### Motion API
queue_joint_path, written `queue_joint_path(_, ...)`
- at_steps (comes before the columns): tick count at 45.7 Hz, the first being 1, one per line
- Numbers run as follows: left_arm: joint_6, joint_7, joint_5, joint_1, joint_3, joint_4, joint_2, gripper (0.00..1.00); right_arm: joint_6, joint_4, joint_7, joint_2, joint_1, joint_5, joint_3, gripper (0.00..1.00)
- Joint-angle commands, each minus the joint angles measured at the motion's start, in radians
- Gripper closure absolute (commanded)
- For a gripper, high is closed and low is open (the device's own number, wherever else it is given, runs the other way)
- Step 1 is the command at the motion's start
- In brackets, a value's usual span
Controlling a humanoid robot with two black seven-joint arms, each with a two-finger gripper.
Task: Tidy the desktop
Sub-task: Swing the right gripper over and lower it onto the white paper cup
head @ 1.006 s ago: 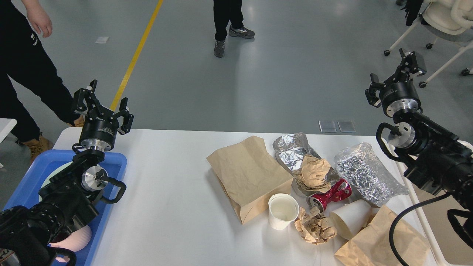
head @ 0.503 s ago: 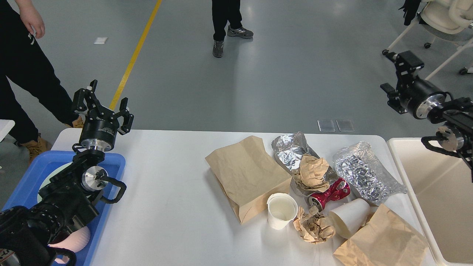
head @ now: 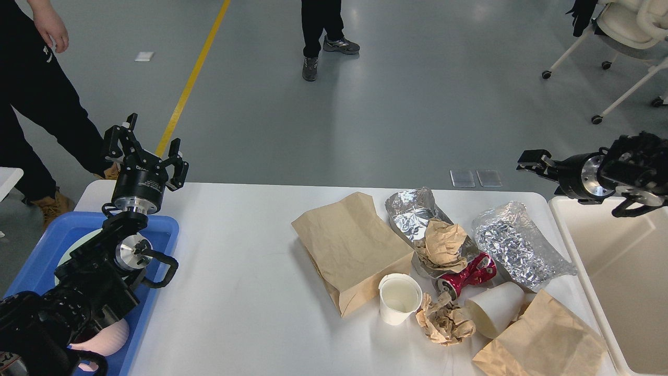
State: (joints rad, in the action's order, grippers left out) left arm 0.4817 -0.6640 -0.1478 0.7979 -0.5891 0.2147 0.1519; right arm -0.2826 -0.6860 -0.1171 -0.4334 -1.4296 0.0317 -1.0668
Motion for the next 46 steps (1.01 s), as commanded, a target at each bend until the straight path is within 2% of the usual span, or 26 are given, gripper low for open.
queue_joint_path(1, 0.0, 0.0, 0.001, 0.001, 0.0, 0.0, 0.0, 0.04, -0.085, -0.033, 0.001, 0.087, -0.101, 0.001, -0.179, 0.0)
queue_joint_path(17, 0.0, 0.0, -0.001, 0.0, 0.0, 0.0, 0.0, 0.04, -0.355, -0.308, -0.003, 0.173, -0.426, 0.004, -0.219, 0.0)
queue_joint_path(25, 0.0, 0.001, -0.001, 0.001, 0.0, 0.0, 0.0, 0.04, -0.575, -0.397, -0.003, 0.188, -0.62, 0.002, -0.22, 0.0)
queue_joint_path(30, 0.0, 0.0, 0.001, 0.0, 0.0, 0.0, 0.0, 0.04, -0.677, -0.428, -0.003, 0.234, -0.728, 0.002, -0.222, 0.0)
queue_joint_path(46, 0.0, -0.002, 0.001, -0.002, 0.0, 0.0, 0.0, 0.04, -0.677, -0.457, -0.001, 0.351, -0.888, 0.001, -0.225, 0.0)
